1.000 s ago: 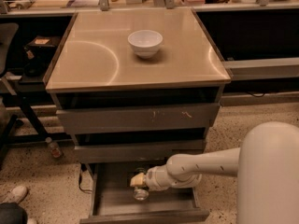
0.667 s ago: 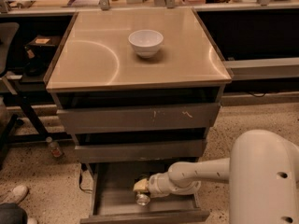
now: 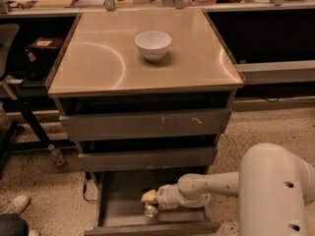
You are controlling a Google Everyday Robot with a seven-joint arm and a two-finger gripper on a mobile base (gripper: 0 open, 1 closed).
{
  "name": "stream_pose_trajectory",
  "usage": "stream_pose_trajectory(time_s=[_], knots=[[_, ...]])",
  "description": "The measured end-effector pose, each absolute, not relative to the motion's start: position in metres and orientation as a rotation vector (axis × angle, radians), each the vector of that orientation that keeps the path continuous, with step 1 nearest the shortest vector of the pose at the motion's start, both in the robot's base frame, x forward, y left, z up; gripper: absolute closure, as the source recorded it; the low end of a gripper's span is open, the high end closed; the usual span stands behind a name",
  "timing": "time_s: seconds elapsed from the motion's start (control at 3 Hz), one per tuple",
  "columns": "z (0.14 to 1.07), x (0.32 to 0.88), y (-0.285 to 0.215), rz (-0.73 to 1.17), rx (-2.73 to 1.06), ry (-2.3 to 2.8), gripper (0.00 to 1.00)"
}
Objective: Place green can into bottom drawer
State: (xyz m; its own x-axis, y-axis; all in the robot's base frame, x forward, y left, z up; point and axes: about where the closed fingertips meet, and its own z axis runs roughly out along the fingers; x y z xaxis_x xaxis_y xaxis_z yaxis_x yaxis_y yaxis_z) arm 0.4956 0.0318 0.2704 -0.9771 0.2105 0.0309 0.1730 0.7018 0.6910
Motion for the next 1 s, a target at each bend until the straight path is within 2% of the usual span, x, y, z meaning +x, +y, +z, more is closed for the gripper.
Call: stream_pose_trajectory(time_s=[1.0], knots=[[0.167, 0.530, 0.027, 1.064, 0.496, 2.885, 1.00]])
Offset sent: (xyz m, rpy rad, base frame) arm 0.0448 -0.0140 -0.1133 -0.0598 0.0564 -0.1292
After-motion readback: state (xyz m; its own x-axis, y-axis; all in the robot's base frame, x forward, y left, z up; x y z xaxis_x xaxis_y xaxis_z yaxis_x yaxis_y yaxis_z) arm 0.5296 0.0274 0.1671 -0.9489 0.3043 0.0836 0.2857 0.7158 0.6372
